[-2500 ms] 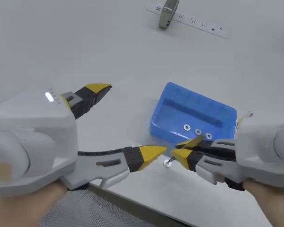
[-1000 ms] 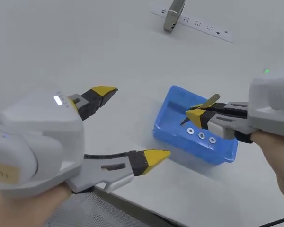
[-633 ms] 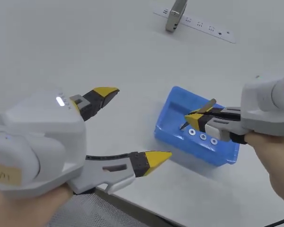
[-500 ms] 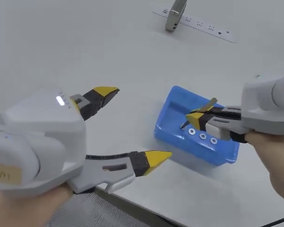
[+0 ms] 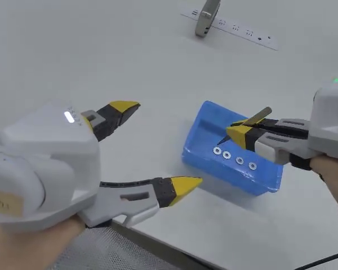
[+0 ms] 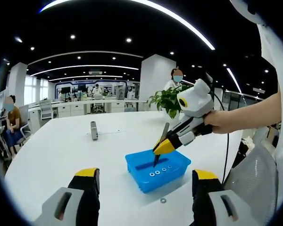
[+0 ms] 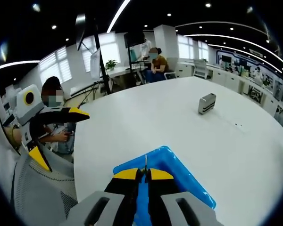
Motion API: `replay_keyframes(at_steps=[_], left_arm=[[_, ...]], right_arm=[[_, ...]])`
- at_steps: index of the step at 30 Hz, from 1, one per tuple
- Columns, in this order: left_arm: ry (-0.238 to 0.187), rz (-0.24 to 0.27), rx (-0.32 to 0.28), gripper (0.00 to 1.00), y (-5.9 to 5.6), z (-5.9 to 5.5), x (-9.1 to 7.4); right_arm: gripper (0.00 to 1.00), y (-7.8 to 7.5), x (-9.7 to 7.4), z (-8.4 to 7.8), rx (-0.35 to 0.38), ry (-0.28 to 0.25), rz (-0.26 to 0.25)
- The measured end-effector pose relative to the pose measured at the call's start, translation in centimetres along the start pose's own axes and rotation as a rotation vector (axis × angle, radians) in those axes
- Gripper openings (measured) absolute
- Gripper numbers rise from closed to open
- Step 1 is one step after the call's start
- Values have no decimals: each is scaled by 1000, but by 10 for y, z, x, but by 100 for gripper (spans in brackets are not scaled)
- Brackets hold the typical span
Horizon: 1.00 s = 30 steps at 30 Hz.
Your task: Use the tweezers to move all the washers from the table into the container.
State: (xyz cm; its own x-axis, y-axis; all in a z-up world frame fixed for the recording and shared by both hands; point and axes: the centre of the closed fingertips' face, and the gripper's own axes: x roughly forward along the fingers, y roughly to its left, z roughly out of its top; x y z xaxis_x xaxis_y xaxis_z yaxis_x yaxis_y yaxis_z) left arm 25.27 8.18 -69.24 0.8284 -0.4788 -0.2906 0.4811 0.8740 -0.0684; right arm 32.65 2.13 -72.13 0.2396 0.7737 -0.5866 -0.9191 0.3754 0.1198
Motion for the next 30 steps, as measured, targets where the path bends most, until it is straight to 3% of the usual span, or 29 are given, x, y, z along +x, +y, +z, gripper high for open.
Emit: replay_keyframes(at_steps=[5, 10, 14, 23, 30], left_arm=[[-6, -5, -1, 82, -1, 1, 0], [-7, -10, 0, 82, -2, 2, 0], [-8, -11, 0, 82, -3, 2, 0], [-14, -12, -4, 82, -2, 3, -1], [-10, -15, -2, 82, -3, 2, -1]], right_arm=[[3, 24, -5, 4, -21, -23, 65], [3, 47, 4, -15, -59, 31, 128], [3, 57, 13, -27, -52, 56, 157], [3, 67, 31, -52, -72, 130, 206], [3, 68, 37, -63, -107, 171, 210]])
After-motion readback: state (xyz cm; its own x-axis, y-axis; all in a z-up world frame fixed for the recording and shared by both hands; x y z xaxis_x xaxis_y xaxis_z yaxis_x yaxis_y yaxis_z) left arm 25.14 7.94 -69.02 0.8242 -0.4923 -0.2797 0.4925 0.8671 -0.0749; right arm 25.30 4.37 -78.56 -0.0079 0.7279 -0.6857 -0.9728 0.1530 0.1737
